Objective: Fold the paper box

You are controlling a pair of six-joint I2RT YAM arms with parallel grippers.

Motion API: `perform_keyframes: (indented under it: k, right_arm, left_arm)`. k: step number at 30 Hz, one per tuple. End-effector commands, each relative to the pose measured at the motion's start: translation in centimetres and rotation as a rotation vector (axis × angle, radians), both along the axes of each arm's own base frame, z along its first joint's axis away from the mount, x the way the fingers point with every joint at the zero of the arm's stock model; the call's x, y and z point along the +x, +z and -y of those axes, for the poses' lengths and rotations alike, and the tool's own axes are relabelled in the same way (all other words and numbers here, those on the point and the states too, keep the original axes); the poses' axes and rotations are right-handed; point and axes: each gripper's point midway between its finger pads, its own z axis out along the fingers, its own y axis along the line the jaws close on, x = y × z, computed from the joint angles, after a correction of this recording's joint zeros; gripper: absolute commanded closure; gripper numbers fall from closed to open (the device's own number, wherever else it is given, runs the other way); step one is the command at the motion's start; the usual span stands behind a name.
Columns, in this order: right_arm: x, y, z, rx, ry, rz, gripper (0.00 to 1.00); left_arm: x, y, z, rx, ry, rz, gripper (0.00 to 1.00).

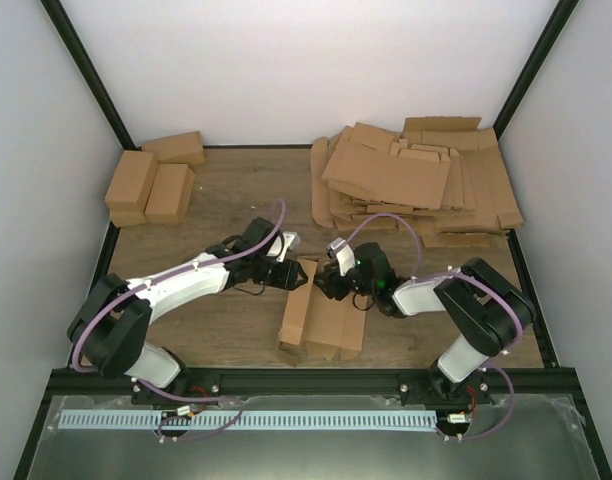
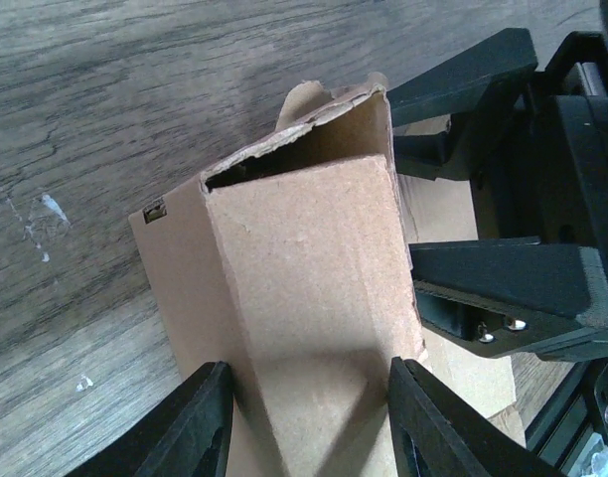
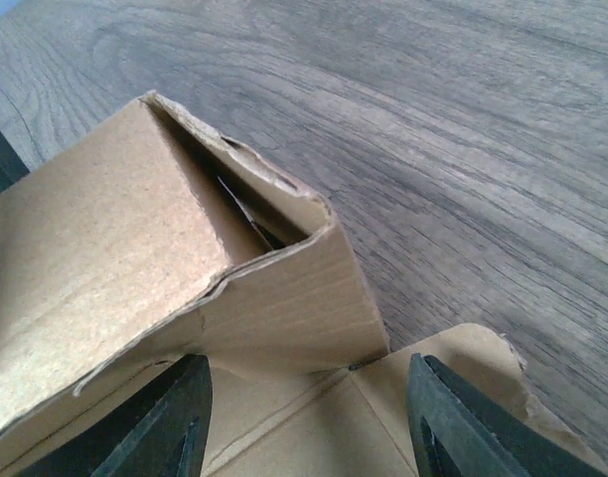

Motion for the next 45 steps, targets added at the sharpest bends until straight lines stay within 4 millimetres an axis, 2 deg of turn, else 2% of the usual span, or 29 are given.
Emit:
perform_keyframes:
  k: [1, 5, 12, 15, 20, 22, 27, 31, 36, 39, 45]
  right_arm:
    - [1.6, 1.5, -1.2, 0.011, 0.0, 0.08, 0.45]
    - [2.5, 1.3, -1.1, -0.005, -0.03, 0.084, 0.45]
    - [3.7, 2.4, -1.8, 0.024, -0.022, 0.171, 0.45]
    - [4.0, 2.4, -2.3, 0.03, -0.009, 0.175, 0.46]
    - [4.0, 2.3, -2.4, 0.037, -0.007, 0.172, 0.47]
    - [4.1, 2.3, -2.5, 0.035, -0.006, 0.173, 0.48]
    - [4.7, 2.4, -2.6, 0.028, -0.015, 0.178, 0.54]
    - [4.7, 2.7, -2.3, 0.036, -0.022, 0.179, 0.57]
    - [5.2, 2.3, -1.3, 0.052, -0.017, 0.148, 0.58]
    - [5.7, 1.6, -1.9, 0.053, 0.043, 0.097, 0.58]
    - [6.7, 2.0, -1.6, 0.05, 0.058, 0.128, 0.54]
  left_arm:
    - [0.4, 0.5, 0.8, -0.016, -0.038, 0.02, 0.55]
    - [0.3, 0.4, 1.0, -0.018, -0.059, 0.015, 0.55]
    - [1.3, 0.8, 0.4, -0.04, -0.019, 0.016, 0.54]
    - [2.0, 0.9, -0.1, -0.046, 0.01, 0.017, 0.48]
    - [3.3, 1.7, -0.6, -0.063, 0.045, 0.06, 0.32]
    - [3.9, 1.8, -0.8, -0.051, 0.056, 0.082, 0.3]
    - [5.2, 1.6, -1.3, -0.032, 0.086, 0.113, 0.3]
    - [6.0, 1.1, -1.5, -0.023, 0.099, 0.122, 0.35]
    - [6.6, 1.1, -1.3, -0.019, 0.093, 0.139, 0.41]
    - [6.7, 1.1, -1.2, -0.029, 0.069, 0.142, 0.42]
    - [7.7, 0.7, -2.0, -0.034, 0.064, 0.119, 0.44]
